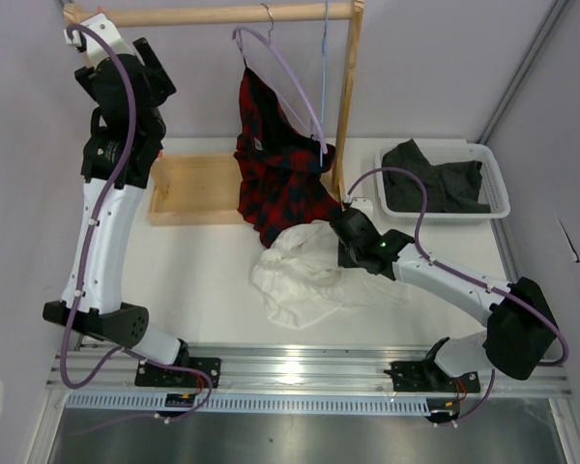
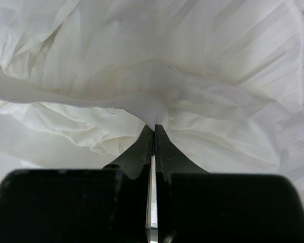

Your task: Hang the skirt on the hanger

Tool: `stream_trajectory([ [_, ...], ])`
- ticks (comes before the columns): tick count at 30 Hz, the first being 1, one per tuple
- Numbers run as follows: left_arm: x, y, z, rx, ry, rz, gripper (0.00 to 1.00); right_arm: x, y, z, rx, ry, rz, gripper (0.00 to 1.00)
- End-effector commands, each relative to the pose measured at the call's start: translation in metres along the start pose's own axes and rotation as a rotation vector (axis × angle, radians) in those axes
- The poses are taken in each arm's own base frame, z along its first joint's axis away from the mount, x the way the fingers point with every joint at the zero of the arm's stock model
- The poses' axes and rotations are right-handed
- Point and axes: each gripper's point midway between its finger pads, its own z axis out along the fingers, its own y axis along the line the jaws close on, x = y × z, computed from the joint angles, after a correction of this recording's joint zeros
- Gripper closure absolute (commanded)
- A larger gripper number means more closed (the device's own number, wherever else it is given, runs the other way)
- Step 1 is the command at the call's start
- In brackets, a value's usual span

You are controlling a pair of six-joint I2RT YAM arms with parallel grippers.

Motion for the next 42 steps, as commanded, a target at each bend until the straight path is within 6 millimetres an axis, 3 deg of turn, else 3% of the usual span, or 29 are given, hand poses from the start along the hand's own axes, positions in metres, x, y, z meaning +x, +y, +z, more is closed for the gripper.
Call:
stream_trajectory([
  [1,-0.016,0.026,-0.002,-0.029,-0.003,-0.02,0.2,-0.009,0.005,0.001,-0.022,-0.023,0.001,1.0],
  [15,0.024,0.037,0.042,-0.024,0.11,-0.004,0.21,-0.008,0.007,0.003,-0.04,-0.019,-0.002,1.0],
  [23,0.039,0.029,0.062,-0.009,0.134,0.005,0.27,-0.007,0.007,0.006,-0.041,-0.016,-0.006,1.0],
  [28,0.034,0.024,0.066,0.011,0.115,0.013,0.5,-0.007,0.007,0.007,-0.04,-0.015,-0.011,1.0],
  [29,0.034,0.024,0.066,0.01,0.115,0.019,0.6,-0.007,0.007,0.007,-0.041,-0.014,-0.011,1.0],
  [34,0.017,0.022,0.063,0.027,0.081,0.03,0.85,-0.007,0.006,0.007,-0.039,-0.015,-0.015,1.0],
  [35,0.017,0.02,0.064,0.037,0.08,0.035,0.97,-0.007,0.006,0.008,-0.038,-0.014,-0.015,1.0],
  [42,0.008,-0.014,0.056,0.248,0.052,0.063,1.0,-0.008,0.008,0.01,-0.045,-0.008,-0.019,1.0],
])
